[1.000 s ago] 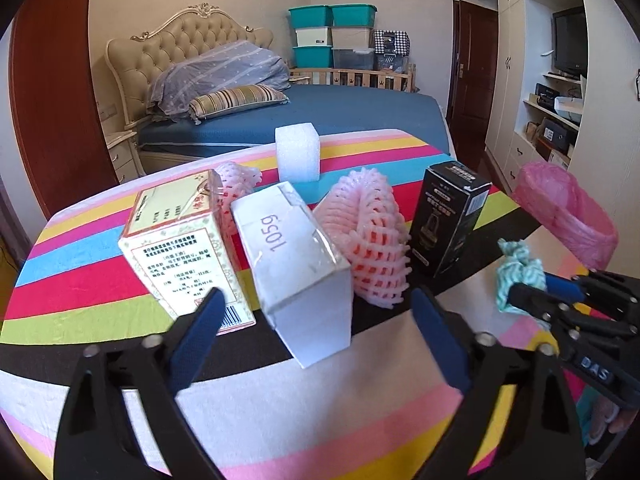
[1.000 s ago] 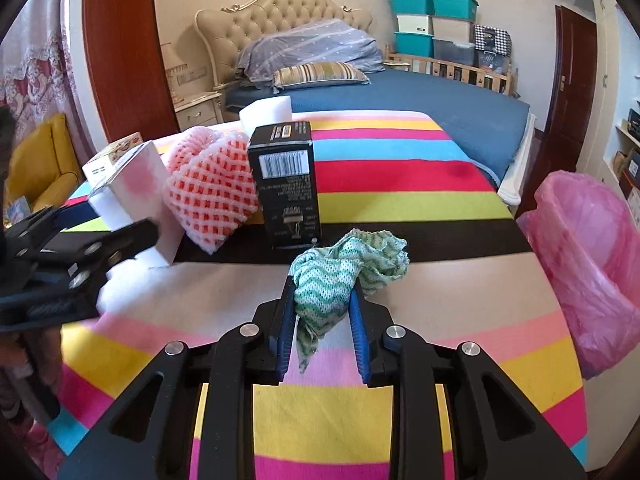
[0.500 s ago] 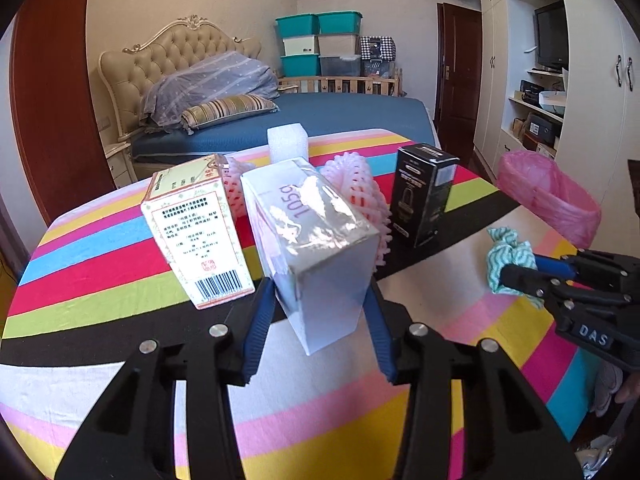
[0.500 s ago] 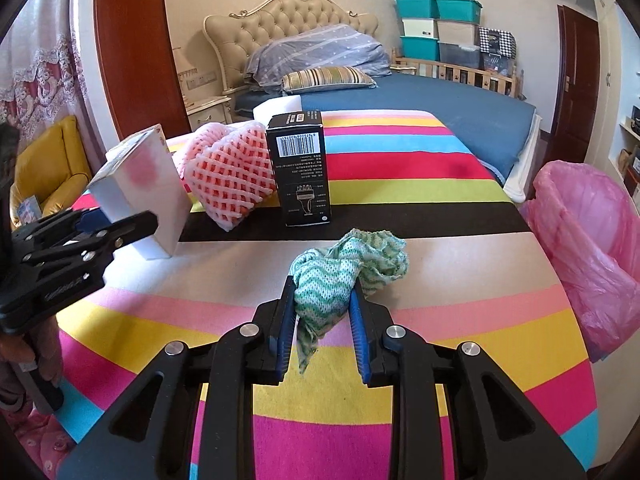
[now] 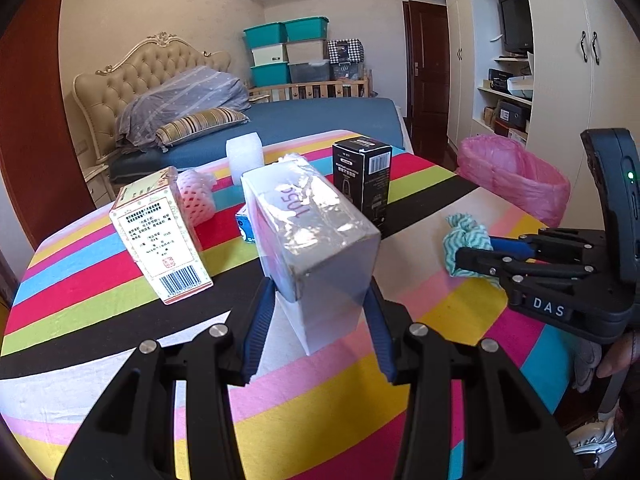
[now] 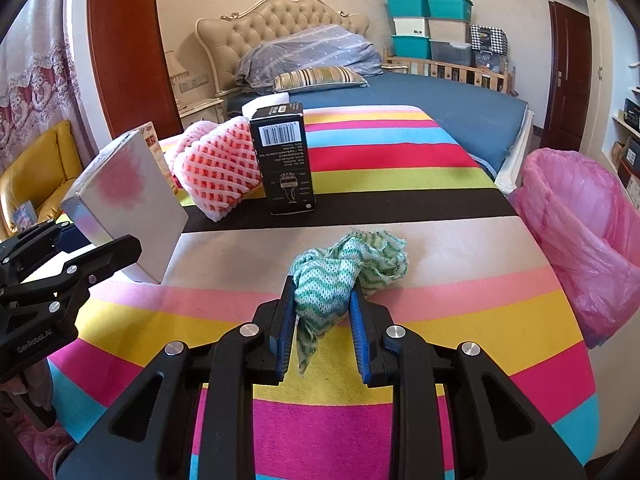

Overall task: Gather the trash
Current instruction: 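Lift the green cloth and white box off the table with both grippers, then carry the cloth and white box over the pink wastebasket and open both grippers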

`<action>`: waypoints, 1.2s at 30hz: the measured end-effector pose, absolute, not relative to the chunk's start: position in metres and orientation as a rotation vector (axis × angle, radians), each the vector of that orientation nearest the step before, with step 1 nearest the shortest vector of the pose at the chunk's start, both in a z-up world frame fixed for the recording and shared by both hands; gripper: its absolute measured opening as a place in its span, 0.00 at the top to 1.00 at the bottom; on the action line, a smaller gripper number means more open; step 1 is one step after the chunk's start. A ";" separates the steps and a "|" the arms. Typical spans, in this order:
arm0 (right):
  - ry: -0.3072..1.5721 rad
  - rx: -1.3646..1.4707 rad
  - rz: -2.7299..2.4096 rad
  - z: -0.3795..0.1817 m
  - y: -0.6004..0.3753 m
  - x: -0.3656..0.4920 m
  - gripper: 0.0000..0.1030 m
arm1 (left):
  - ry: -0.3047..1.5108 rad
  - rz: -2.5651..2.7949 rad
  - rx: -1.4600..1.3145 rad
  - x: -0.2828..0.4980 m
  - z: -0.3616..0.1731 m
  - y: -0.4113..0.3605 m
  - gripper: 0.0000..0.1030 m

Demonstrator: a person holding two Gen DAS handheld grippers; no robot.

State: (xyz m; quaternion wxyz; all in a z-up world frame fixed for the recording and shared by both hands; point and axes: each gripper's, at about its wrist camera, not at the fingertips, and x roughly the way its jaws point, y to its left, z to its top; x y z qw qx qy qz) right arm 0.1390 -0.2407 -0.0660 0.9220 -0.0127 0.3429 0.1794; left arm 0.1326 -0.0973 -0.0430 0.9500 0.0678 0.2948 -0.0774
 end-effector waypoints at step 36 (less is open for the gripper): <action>0.588 -0.027 0.322 -0.048 -0.264 0.107 0.76 | 0.562 -0.183 0.174 0.123 -0.037 -0.111 0.57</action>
